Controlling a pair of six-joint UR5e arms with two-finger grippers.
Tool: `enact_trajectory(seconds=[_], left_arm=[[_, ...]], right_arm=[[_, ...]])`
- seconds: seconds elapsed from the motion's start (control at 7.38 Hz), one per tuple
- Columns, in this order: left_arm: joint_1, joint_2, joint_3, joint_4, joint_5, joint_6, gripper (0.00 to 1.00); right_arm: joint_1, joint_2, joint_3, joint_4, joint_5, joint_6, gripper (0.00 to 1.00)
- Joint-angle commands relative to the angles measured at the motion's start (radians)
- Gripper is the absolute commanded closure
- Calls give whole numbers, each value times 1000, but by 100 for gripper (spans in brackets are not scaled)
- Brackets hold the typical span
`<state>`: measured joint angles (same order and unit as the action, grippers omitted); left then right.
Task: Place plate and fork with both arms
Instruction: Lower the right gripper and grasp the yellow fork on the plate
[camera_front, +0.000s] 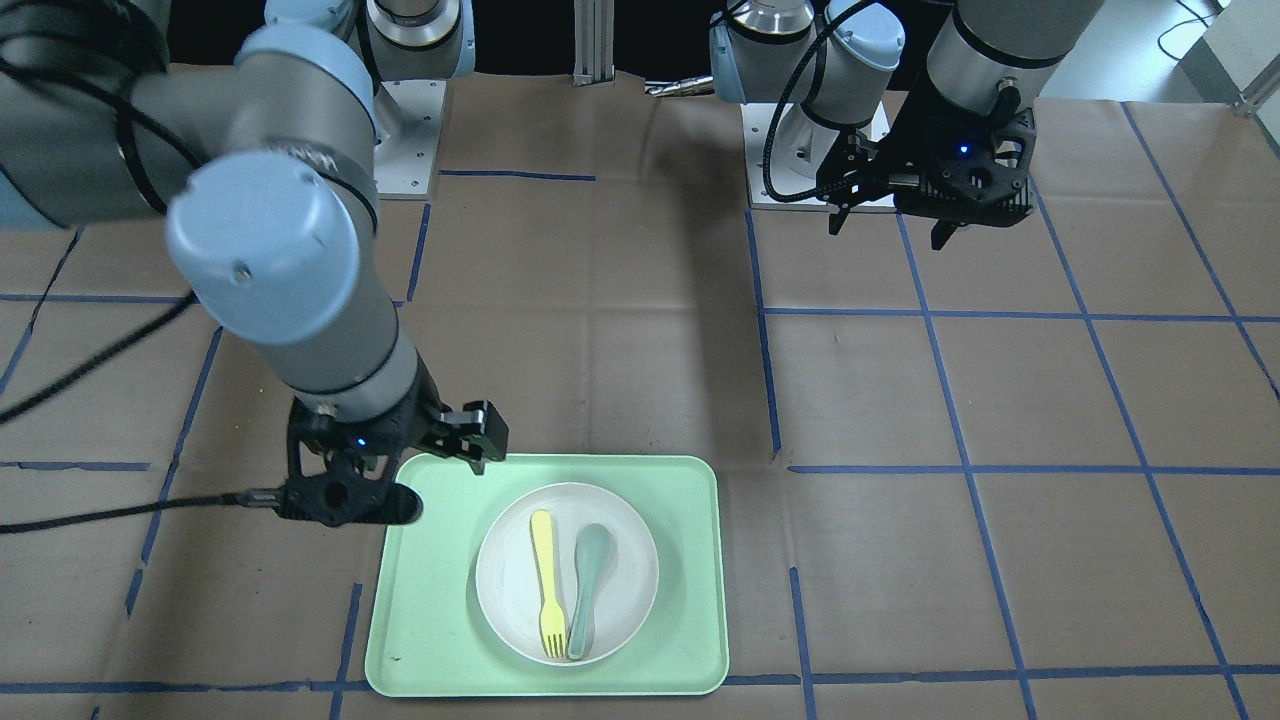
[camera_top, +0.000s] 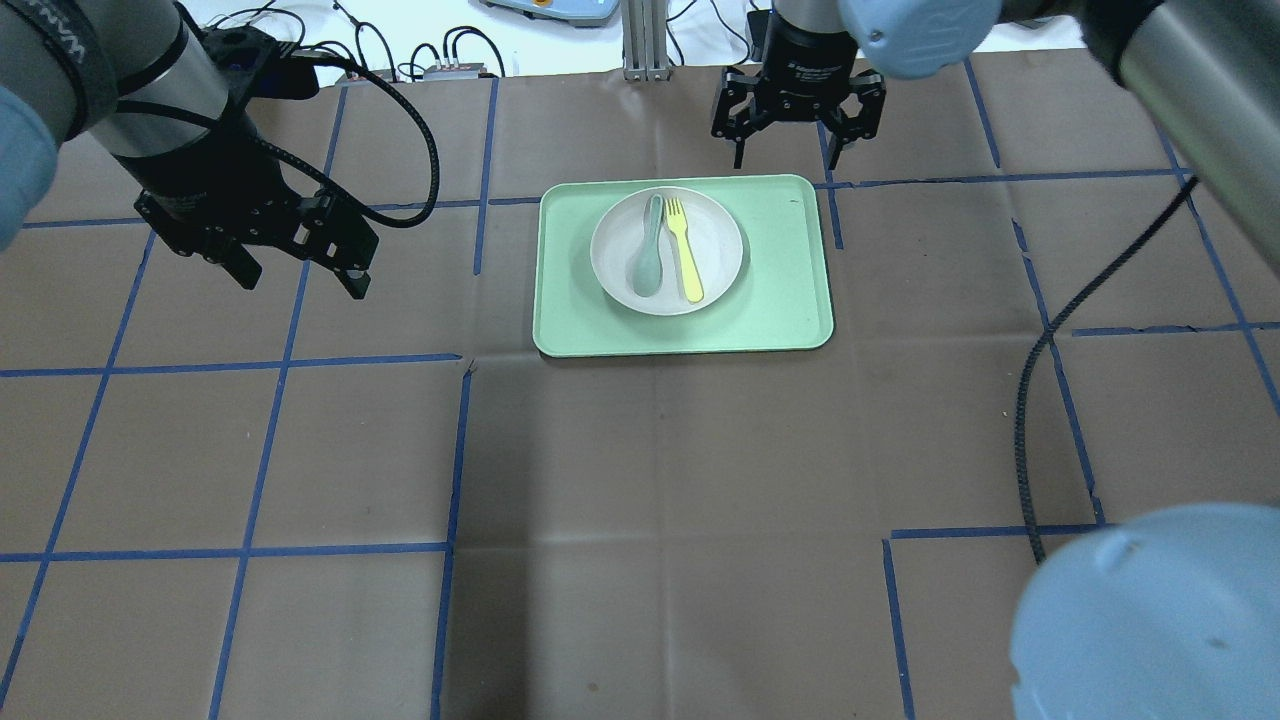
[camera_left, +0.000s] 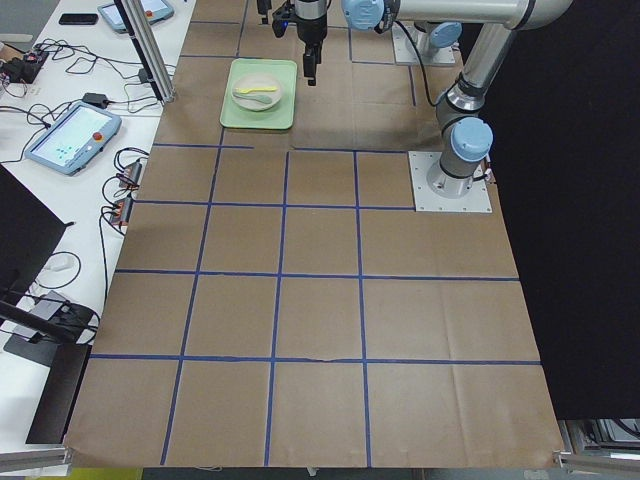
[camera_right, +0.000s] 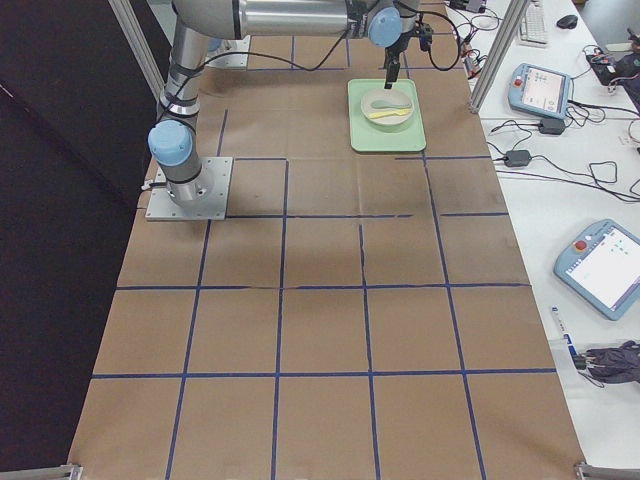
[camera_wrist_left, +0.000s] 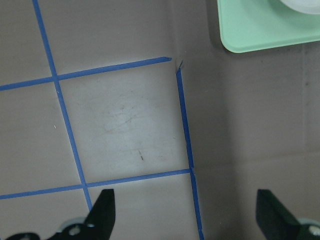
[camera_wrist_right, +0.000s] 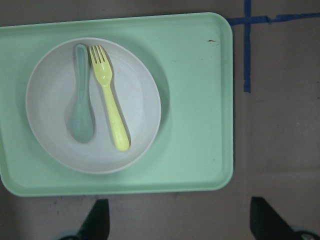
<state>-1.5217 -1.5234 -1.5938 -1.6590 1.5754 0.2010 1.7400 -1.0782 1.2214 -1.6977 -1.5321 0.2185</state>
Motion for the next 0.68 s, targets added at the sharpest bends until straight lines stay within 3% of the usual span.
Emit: enact_trajectory(seconds=[0.0,0.54], left_arm=[[0,0,0,1,0,0,0],[0,-1,0,1,0,0,0]], right_arm=[[35,137,-20,-124,-3,25,0],[59,239,-22,-223,-2,61,3]])
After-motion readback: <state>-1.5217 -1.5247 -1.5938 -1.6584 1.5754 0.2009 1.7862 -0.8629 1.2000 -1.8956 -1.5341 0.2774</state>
